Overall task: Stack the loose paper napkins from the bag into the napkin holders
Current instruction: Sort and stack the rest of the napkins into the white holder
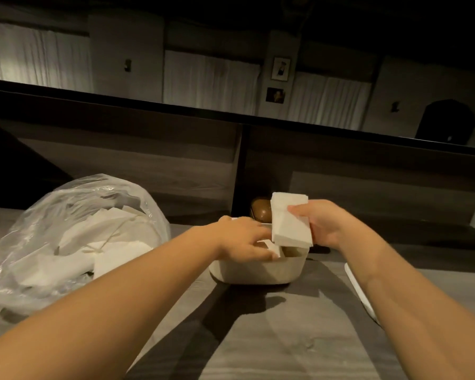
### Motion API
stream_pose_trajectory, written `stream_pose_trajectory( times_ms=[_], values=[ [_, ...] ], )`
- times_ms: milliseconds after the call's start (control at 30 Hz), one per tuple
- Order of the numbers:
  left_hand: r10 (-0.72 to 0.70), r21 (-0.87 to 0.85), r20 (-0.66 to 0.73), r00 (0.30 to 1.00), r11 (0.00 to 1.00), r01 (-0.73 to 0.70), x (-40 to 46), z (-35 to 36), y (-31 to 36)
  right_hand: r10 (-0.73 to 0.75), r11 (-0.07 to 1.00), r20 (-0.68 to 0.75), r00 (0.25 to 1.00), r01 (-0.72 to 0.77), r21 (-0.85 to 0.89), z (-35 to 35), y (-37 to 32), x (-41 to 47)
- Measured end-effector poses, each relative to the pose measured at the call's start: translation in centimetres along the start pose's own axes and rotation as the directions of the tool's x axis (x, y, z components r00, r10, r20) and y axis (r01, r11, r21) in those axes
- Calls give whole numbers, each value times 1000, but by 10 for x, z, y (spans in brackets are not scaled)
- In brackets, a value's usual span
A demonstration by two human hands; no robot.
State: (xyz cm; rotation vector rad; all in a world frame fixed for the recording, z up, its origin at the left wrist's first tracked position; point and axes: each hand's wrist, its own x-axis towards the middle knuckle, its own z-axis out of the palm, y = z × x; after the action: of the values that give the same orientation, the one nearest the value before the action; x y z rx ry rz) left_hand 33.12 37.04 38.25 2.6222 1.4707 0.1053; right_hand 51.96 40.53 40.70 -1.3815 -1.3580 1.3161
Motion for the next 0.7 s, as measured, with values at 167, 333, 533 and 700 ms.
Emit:
stream_pose_trajectory(
  times_ms=[167,333,533,700],
  values=[
    [70,154,41,997,985,-76,-4,7,-19,209,951,38,977,-194,-243,15,5,28],
    [54,65,-1,999,996,-54,-6,19,-26,256,842,-18,966,-233,-486,30,8,41],
    [31,-94,-91,995,995,-39,-15,17,-20,319,771,-28,947,-277,-573,43,12,42],
    [14,-91,-117,993,996,-25,-15,19,-19,312,771,0,950,-253,-584,39,-4,29]
  ],
)
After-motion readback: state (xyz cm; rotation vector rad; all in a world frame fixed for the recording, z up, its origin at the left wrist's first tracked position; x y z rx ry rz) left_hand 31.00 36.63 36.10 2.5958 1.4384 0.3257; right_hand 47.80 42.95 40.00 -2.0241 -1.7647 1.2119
